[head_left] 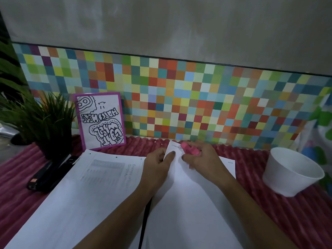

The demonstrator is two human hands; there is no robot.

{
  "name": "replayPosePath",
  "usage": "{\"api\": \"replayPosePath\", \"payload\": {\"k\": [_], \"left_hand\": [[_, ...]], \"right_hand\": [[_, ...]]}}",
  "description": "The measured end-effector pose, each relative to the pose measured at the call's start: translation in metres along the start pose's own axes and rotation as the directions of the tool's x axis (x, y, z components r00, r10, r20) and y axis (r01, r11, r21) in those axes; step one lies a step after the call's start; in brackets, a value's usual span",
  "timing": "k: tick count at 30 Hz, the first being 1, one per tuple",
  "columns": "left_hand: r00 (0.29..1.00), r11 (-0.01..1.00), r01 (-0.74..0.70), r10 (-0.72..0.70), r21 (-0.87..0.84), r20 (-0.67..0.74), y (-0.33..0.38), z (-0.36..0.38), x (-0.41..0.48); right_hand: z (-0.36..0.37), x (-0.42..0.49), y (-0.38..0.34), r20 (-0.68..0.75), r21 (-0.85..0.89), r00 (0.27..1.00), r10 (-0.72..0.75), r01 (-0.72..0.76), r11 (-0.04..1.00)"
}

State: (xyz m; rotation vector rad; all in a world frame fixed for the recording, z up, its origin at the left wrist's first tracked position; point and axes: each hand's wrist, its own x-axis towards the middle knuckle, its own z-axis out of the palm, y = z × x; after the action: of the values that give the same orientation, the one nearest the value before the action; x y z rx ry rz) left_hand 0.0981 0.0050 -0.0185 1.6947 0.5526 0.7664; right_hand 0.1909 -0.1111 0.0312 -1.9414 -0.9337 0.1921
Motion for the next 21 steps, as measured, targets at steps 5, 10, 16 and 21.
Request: {"api": "replayPosePath", "payload": {"k": [5,10,16,21], "left_hand": [[0.999,0.999,-0.016,0.015,-0.044,-0.037,-0.002,0.002,0.000],[0.996,0.998,-0.061,0.060,-0.021,-0.059,0.000,0.004,-0.007],[0.992,0.994,-0.111,0.111,-0.008,-0.056,0.001,0.004,-0.011],[0.988,0.989,-0.142,0.144,0.033,-0.062,0.000,0.004,-0.011]], "right_hand": [[-0.017,0.009,-0.025,-0.136,0.240,0.991,-0.015,0.047,0.970],[-0.017,0.030,-0.070,-0.358,0.719,0.932,0.056,0.237,0.654],[0.013,0.059,-0.075,-0.429,0.807,0.895,0.122,0.319,0.497],[0.019,0.065,-0.065,-0.394,0.818,0.912,0.109,0.295,0.494]]}}
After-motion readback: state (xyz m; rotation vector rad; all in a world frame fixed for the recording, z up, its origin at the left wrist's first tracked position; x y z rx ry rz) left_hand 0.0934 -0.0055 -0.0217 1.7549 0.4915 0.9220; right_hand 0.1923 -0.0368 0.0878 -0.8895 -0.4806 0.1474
